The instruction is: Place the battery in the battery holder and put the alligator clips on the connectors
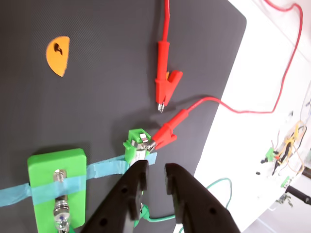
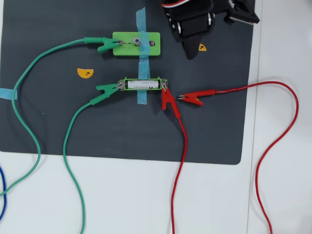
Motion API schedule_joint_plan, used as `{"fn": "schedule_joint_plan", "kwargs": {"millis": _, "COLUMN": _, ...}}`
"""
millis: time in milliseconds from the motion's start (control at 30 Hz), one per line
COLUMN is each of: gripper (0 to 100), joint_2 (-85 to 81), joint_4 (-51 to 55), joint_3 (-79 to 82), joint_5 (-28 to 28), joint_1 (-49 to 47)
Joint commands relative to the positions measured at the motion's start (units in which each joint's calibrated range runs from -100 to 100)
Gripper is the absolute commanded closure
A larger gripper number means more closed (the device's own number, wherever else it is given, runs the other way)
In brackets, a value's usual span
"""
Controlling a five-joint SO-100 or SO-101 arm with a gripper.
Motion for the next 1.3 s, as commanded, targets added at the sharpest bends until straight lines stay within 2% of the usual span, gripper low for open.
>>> {"fn": "schedule_joint_plan", "kwargs": {"millis": 0, "gripper": 99, "joint_2": 3.2, "joint_4": -0.8, "joint_3": -1.7, "joint_5": -0.7, "joint_1": -6.4}}
{"fn": "schedule_joint_plan", "kwargs": {"millis": 133, "gripper": 99, "joint_2": 11.1, "joint_4": -3.3, "joint_3": -6.6, "joint_5": -0.9, "joint_1": -9.1}}
{"fn": "schedule_joint_plan", "kwargs": {"millis": 233, "gripper": 99, "joint_2": 18.3, "joint_4": -2.8, "joint_3": -12.5, "joint_5": -3.2, "joint_1": -8.6}}
{"fn": "schedule_joint_plan", "kwargs": {"millis": 367, "gripper": 99, "joint_2": 26.5, "joint_4": -2.6, "joint_3": -19.5, "joint_5": -6.0, "joint_1": -5.9}}
{"fn": "schedule_joint_plan", "kwargs": {"millis": 533, "gripper": 98, "joint_2": 34.1, "joint_4": -3.2, "joint_3": -22.3, "joint_5": -6.1, "joint_1": -1.4}}
{"fn": "schedule_joint_plan", "kwargs": {"millis": 667, "gripper": 93, "joint_2": 39.0, "joint_4": -3.4, "joint_3": -23.0, "joint_5": -6.1, "joint_1": -0.1}}
{"fn": "schedule_joint_plan", "kwargs": {"millis": 833, "gripper": 83, "joint_2": 40.1, "joint_4": -5.7, "joint_3": -23.9, "joint_5": -4.4, "joint_1": -0.8}}
{"fn": "schedule_joint_plan", "kwargs": {"millis": 967, "gripper": 83, "joint_2": 37.9, "joint_4": -10.0, "joint_3": -23.9, "joint_5": -3.3, "joint_1": -0.8}}
{"fn": "schedule_joint_plan", "kwargs": {"millis": 1267, "gripper": 83, "joint_2": 39.3, "joint_4": -12.5, "joint_3": -24.0, "joint_5": -3.4, "joint_1": -3.5}}
